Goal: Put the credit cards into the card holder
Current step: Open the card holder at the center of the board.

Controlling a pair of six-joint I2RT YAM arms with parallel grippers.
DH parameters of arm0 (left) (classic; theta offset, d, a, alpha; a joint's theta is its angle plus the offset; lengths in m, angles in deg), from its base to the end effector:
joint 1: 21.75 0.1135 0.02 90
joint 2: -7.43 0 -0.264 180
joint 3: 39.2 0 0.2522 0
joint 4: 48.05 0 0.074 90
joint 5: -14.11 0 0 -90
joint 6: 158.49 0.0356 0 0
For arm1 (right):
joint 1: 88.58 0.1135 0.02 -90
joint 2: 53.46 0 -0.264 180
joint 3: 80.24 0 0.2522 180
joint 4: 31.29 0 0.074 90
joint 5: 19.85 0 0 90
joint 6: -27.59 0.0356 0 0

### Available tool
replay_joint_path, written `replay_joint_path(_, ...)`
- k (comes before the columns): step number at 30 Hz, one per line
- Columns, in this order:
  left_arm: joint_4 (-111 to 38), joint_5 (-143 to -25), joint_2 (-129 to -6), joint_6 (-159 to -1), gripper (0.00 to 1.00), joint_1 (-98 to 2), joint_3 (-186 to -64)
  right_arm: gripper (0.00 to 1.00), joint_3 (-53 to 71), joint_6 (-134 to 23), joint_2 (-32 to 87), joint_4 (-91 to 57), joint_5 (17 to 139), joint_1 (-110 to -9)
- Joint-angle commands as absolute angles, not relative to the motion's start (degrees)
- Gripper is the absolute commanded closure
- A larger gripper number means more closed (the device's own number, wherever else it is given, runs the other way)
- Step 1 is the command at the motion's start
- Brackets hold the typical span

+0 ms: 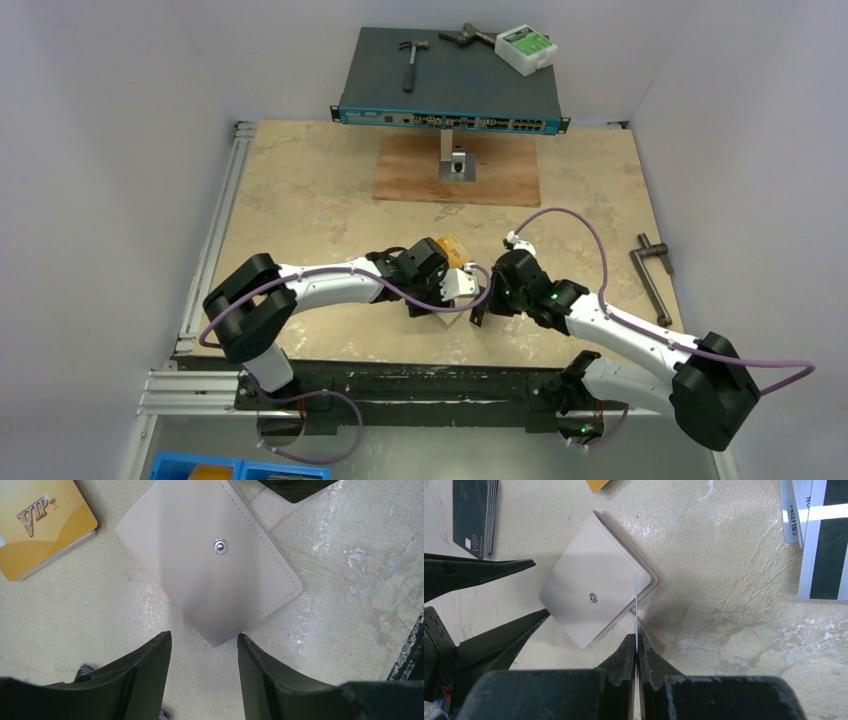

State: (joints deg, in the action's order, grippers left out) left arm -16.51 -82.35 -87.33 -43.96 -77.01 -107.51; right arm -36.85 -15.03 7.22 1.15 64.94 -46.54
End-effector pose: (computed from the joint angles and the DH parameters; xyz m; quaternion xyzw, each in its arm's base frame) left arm 0.1823 -0.2699 0.1715 0.6275 0.7263 -0.1252 0.2511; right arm 0.1524 0.1331 0.1852 0.0593 0.9362 0.2116 0.2744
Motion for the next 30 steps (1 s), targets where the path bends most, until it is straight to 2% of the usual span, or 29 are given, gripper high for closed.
replay_joint_path(1,-17.49,-82.96,-85.62,-47.12,0.48,-76.42,-108.85,1.0,-37.49,-13.83,6.59,0.66,63.95,-46.7)
replay_joint_path(5,-18.76,-84.03,-84.51,-44.56,0.32,-77.2,-107.03,1.0,-38.98,-12.79,5.87,0.47,64.11,-46.71)
replay_joint_path(8,-22.02,-81.37,-83.65,-41.89,0.26,-79.67,-104.54,1.0,-39.93,-11.9,4.71,0.76,63.6,-46.68)
replay_joint_path(20,-24.19,-78.44,-83.98,-39.89,0.25,-81.06,-105.39,1.0,-42.04,-9.98,1.73,1.75,62.5,-46.67)
replay_joint_path(30,-27.41,-73.94,-82.23,-48.74,0.25,-77.83,-106.58,1.0,-43.07,-9.94,1.47,2.35,60.37,-46.68)
